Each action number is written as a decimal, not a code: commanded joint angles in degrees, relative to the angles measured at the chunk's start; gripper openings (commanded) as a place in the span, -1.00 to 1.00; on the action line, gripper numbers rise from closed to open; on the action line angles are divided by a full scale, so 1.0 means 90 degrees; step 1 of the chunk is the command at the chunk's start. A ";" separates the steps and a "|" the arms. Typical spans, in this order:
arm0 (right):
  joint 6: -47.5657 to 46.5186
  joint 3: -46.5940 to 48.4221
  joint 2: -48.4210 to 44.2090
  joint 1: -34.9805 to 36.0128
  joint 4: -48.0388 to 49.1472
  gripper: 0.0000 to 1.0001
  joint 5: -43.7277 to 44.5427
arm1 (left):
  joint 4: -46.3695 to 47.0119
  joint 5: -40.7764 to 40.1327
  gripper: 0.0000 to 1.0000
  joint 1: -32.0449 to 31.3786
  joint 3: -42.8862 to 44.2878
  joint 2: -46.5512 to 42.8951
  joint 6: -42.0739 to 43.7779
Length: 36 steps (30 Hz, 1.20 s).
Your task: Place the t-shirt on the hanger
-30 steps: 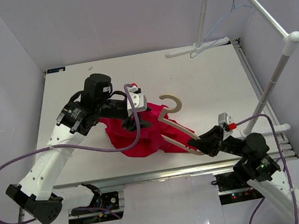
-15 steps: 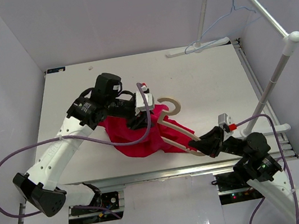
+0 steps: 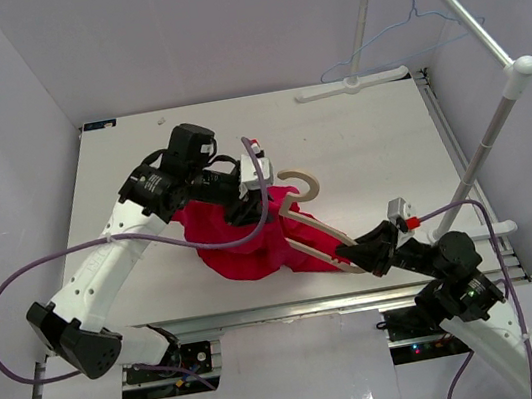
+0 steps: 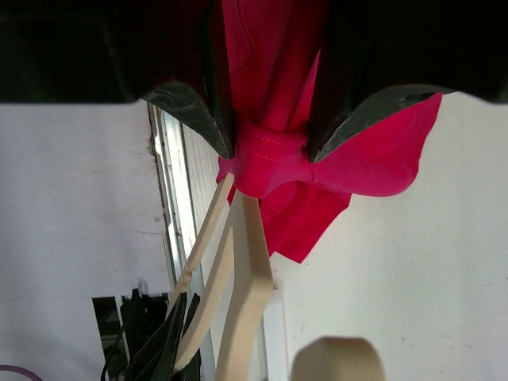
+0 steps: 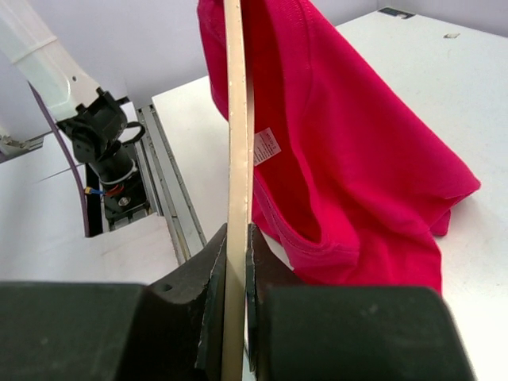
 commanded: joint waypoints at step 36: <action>-0.1045 0.1304 0.0471 0.0016 0.0643 -0.85 -0.0465 | 0.0217 -0.0963 0.05 -0.0168 0.0269 -0.0375 -0.1592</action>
